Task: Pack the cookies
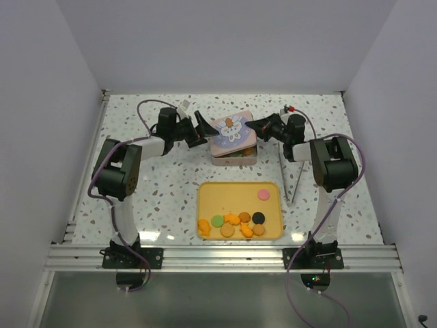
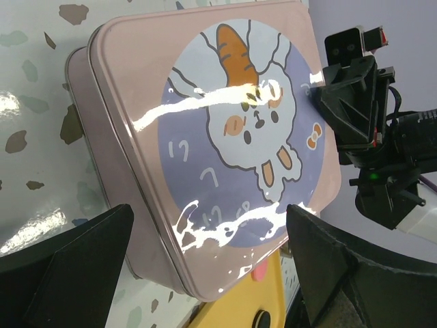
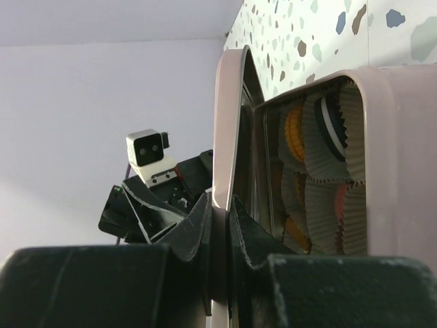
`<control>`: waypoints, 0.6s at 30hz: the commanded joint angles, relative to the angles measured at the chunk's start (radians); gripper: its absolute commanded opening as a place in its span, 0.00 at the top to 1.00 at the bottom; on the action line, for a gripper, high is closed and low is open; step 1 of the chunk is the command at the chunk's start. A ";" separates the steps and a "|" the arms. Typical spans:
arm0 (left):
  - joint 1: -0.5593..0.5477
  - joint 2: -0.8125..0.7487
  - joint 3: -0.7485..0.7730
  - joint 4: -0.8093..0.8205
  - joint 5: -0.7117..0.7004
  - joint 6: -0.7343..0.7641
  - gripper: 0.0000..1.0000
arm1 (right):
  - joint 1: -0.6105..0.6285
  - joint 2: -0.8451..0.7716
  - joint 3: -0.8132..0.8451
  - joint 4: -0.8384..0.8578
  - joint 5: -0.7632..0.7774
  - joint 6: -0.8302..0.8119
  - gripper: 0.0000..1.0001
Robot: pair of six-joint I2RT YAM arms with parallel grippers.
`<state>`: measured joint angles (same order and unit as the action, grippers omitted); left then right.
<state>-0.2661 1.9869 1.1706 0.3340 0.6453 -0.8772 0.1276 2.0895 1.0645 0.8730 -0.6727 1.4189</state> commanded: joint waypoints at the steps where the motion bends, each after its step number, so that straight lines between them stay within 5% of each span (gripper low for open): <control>1: 0.002 0.010 0.035 0.004 -0.010 0.055 0.00 | -0.009 -0.014 -0.014 0.006 -0.021 -0.031 1.00; 14: -0.004 0.044 0.046 -0.009 0.014 0.063 0.07 | -0.017 -0.036 -0.109 -0.051 0.018 -0.077 1.00; 18: -0.013 0.053 0.093 -0.071 0.004 0.102 0.08 | -0.019 -0.058 -0.086 -0.129 0.025 -0.129 0.88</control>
<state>-0.2699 2.0346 1.1946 0.2909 0.6460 -0.8326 0.1154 2.0834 0.9730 0.8436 -0.6647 1.3750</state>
